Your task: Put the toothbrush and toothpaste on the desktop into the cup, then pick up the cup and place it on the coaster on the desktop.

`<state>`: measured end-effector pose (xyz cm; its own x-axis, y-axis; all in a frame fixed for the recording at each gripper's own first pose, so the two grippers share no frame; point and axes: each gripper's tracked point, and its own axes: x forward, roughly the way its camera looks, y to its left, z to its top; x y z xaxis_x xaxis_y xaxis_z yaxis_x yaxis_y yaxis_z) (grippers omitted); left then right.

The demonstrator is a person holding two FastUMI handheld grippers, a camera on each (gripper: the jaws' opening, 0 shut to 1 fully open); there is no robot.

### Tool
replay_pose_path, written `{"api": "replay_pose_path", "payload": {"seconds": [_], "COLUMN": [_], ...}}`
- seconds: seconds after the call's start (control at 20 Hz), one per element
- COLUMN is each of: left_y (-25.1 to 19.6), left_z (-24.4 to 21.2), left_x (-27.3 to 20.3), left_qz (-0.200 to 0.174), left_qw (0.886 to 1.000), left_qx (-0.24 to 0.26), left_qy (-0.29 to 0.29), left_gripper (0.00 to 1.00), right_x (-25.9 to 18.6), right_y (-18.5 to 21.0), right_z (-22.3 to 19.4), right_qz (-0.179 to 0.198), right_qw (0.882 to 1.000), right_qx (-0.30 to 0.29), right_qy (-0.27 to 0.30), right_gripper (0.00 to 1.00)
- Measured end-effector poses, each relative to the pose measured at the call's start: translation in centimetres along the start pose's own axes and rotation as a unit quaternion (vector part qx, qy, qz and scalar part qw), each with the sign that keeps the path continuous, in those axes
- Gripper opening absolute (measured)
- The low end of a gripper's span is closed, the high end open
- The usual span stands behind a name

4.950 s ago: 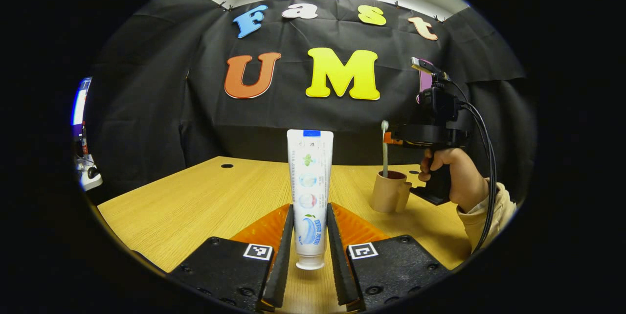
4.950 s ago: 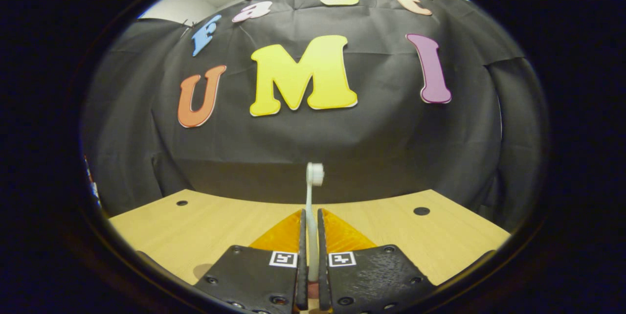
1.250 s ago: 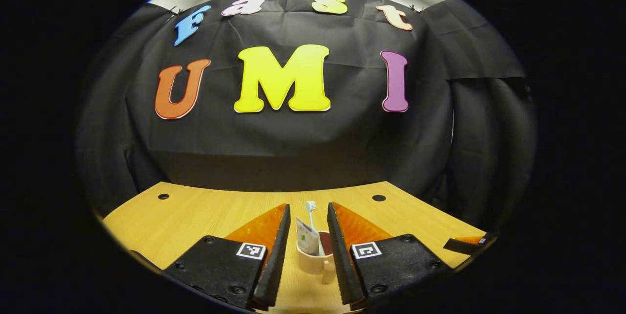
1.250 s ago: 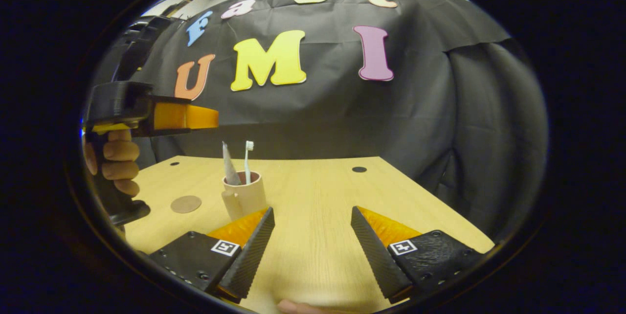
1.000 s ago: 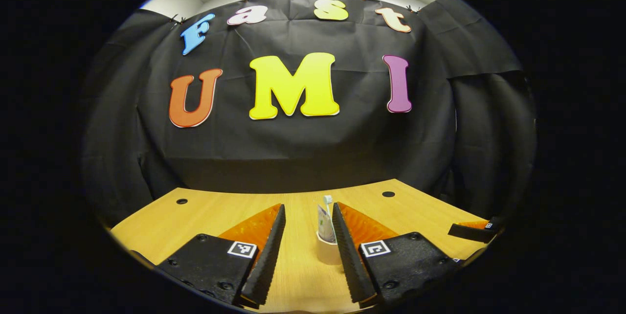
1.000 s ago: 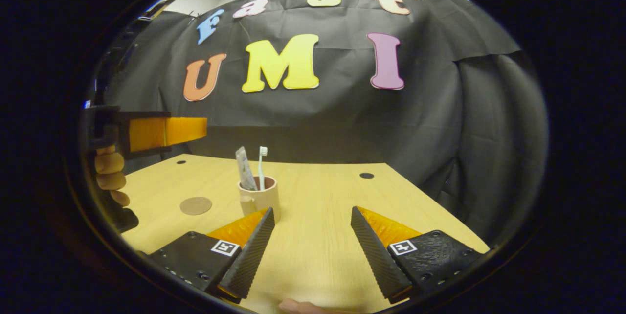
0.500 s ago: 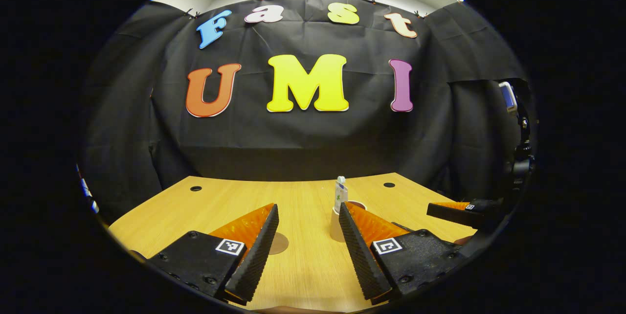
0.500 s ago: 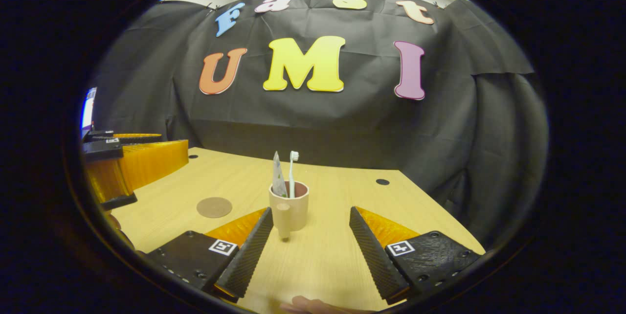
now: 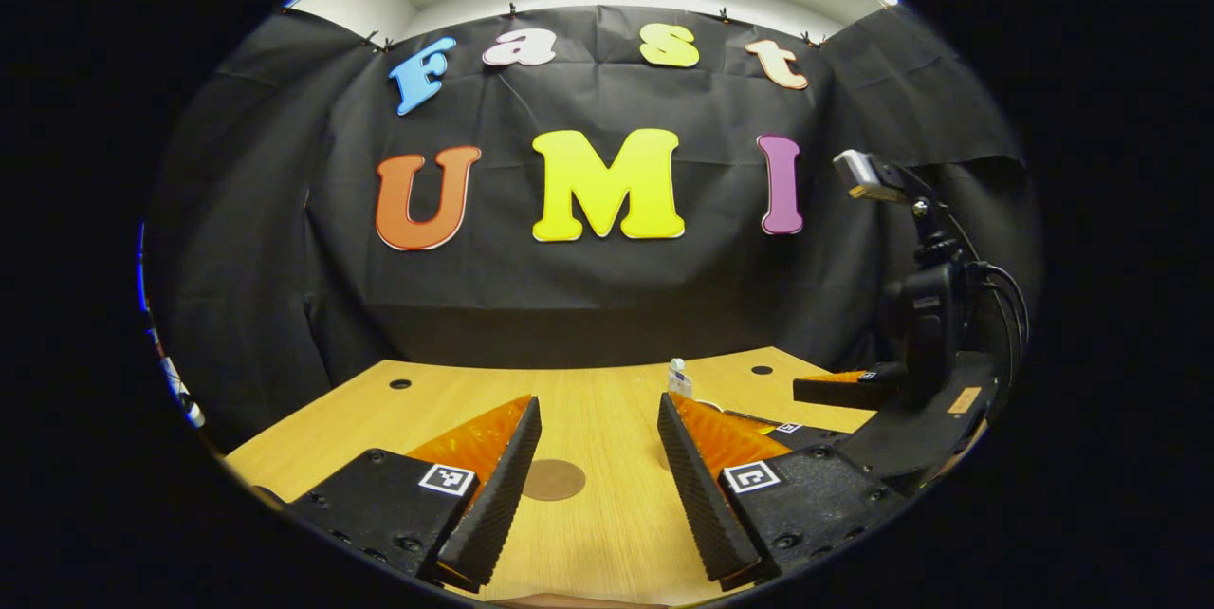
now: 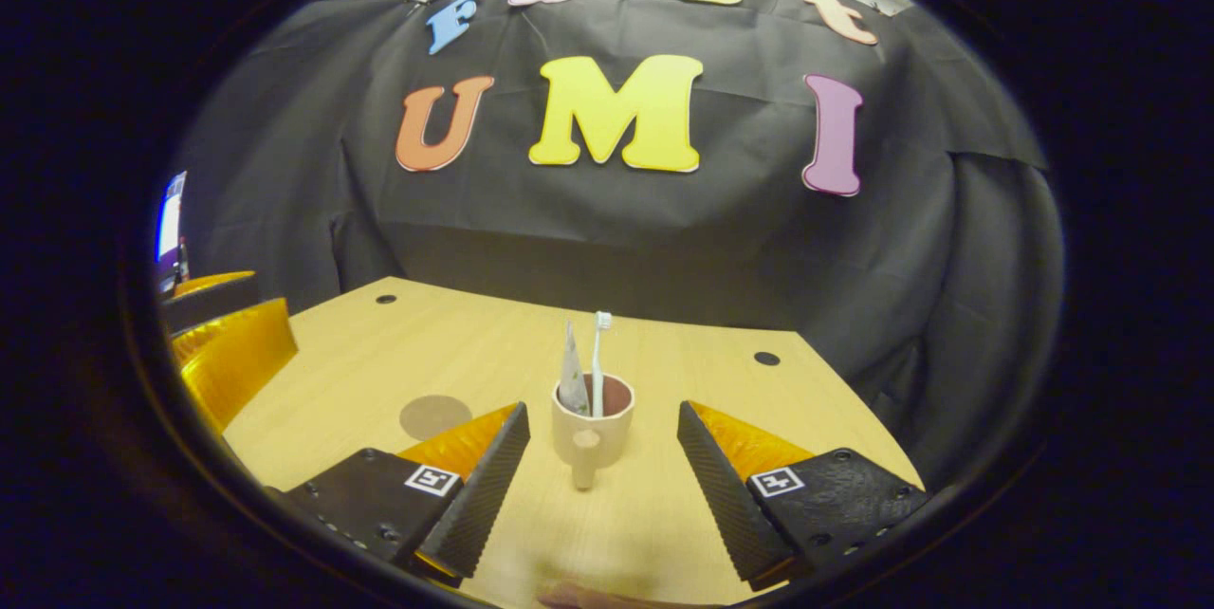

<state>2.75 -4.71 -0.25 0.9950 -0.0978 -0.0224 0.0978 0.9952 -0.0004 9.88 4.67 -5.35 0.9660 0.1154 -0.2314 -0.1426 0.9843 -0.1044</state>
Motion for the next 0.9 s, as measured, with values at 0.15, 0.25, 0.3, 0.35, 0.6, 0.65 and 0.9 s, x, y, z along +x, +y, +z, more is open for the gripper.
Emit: {"api": "replay_pose_path", "payload": {"seconds": [0.15,0.25,0.3,0.35,0.6,0.65,0.9], "left_y": [1.1,2.3,2.6,2.7,3.5,3.7,4.3], "left_z": [0.8,1.1,1.2,1.5,1.7,1.8,1.8], "left_x": [-0.5,-0.6,-0.6,-0.6,-0.4,-0.4,0.0], "left_qz": [-0.004,0.002,0.004,0.000,-0.008,-0.007,-0.006], "left_qw": [1.000,0.999,0.999,1.000,0.999,0.999,0.999], "left_qx": [-0.022,-0.035,-0.035,-0.028,-0.026,-0.025,-0.024], "left_qy": [-0.004,-0.007,-0.007,-0.010,-0.018,-0.019,-0.022], "left_gripper": [0.80,0.80,0.80,0.80,0.80,0.80,0.80], "right_x": [1.5,3.2,4.0,4.8,7.8,8.1,9.6], "right_y": [0.4,0.6,0.7,1.2,2.4,2.2,1.8], "right_z": [0.9,0.6,0.0,-1.0,-5.9,-6.4,-9.7], "right_qz": [0.008,0.005,0.005,0.010,0.017,0.011,-0.012], "right_qw": [0.999,0.997,0.995,0.992,0.968,0.965,0.942], "right_qx": [0.010,0.003,-0.004,-0.010,-0.023,-0.022,-0.024], "right_qy": [0.039,0.075,0.099,0.128,0.249,0.262,0.334], "right_gripper": [0.95,0.98,0.95,0.95,0.95,0.95,0.90]}}
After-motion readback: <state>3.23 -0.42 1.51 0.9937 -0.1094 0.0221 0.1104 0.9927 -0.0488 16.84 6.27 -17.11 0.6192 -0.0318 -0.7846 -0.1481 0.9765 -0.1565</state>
